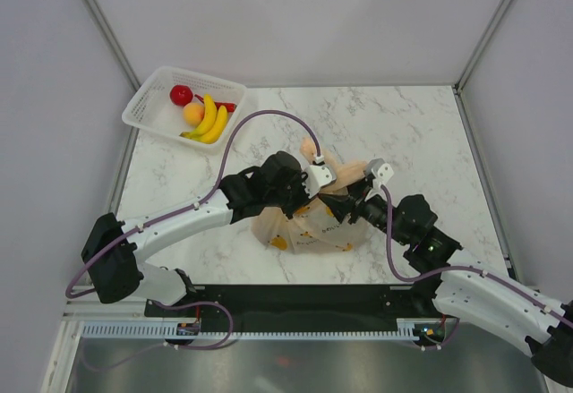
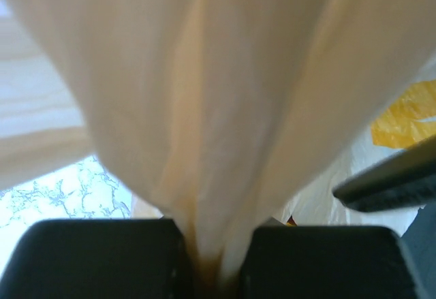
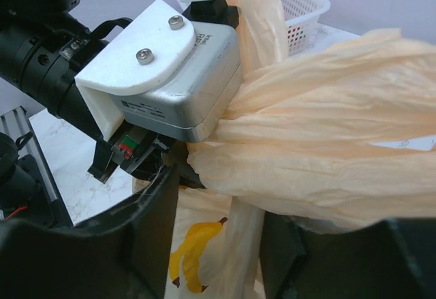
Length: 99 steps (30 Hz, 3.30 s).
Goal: Place the fake fruits into the plastic bag and tie a complex knot
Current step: Tie the plastic bag at the center of the board.
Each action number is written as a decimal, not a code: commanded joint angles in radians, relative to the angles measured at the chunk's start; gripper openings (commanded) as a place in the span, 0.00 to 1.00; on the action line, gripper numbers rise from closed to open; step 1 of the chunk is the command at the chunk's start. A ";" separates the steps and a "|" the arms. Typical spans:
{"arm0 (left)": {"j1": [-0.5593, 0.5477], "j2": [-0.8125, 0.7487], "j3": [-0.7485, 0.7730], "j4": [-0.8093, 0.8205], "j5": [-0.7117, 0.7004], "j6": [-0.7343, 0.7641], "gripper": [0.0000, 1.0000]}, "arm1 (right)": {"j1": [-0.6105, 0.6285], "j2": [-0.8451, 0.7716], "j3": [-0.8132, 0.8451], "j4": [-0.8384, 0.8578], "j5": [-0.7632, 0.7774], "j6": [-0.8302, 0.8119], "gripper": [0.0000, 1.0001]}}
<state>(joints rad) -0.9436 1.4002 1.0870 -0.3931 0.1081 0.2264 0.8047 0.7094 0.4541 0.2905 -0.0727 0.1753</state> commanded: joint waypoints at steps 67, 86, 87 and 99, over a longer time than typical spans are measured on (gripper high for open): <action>0.005 -0.058 -0.029 0.082 0.122 0.007 0.02 | -0.002 0.082 -0.003 0.245 -0.067 0.038 0.43; 0.005 -0.072 -0.027 0.077 0.128 0.007 0.02 | -0.001 0.128 -0.012 0.395 -0.044 0.124 0.50; 0.005 -0.072 -0.026 0.079 0.127 0.004 0.02 | -0.002 0.131 -0.014 0.407 -0.039 0.130 0.50; 0.005 -0.090 -0.024 0.077 0.084 0.002 0.02 | -0.002 0.159 0.009 0.386 -0.059 0.112 0.00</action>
<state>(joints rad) -0.9352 1.3472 1.0317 -0.3126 0.1902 0.2081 0.8021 0.8665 0.4248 0.6216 -0.1116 0.2974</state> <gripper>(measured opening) 0.033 0.027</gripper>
